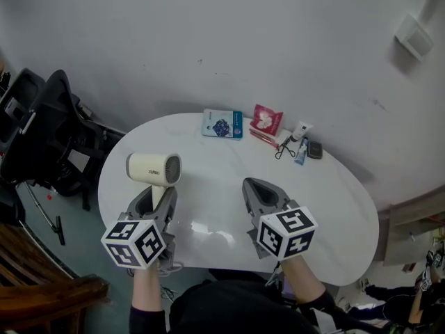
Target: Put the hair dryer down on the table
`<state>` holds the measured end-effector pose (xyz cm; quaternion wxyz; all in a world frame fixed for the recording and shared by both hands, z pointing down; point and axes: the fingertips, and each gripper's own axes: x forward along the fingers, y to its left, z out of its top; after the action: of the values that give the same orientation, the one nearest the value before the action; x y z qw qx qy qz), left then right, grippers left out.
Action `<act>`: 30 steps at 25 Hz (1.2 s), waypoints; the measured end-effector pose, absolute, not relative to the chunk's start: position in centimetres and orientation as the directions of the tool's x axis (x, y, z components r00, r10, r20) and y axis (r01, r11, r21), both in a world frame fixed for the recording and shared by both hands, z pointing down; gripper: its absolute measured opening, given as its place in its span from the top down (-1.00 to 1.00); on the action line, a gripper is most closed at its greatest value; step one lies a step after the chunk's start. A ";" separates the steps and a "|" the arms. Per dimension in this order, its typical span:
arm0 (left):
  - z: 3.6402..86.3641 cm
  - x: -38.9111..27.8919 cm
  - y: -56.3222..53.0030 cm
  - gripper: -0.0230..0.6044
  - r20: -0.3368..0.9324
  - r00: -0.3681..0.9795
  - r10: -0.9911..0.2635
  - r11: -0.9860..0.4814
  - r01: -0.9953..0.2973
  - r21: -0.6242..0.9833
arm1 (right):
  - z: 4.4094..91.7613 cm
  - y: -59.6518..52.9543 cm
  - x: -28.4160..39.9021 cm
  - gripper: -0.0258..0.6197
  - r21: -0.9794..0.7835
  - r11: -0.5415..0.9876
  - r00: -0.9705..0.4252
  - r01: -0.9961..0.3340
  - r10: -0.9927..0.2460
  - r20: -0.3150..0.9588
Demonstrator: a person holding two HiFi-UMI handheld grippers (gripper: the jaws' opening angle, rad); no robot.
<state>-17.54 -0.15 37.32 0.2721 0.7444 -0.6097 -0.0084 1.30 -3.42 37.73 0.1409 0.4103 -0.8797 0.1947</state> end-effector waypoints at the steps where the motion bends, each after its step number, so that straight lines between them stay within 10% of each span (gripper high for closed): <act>1: 37.6 -17.3 -0.5 0.40 0.327 0.261 -0.908 -0.110 -0.903 0.415 | 37.9 -3.7 1.4 0.92 -0.229 0.584 -0.622 -0.778 -0.667 0.410; 30: 46.4 -10.9 -9.4 0.40 0.534 0.353 -0.769 -0.140 -0.907 0.397 | 43.9 -9.4 3.1 0.92 -0.273 0.532 -0.587 -0.802 -0.615 0.526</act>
<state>-10.89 -9.39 46.45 0.3414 0.7482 -0.5598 0.1013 3.14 -9.35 43.86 0.1864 0.4144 -0.8550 0.2500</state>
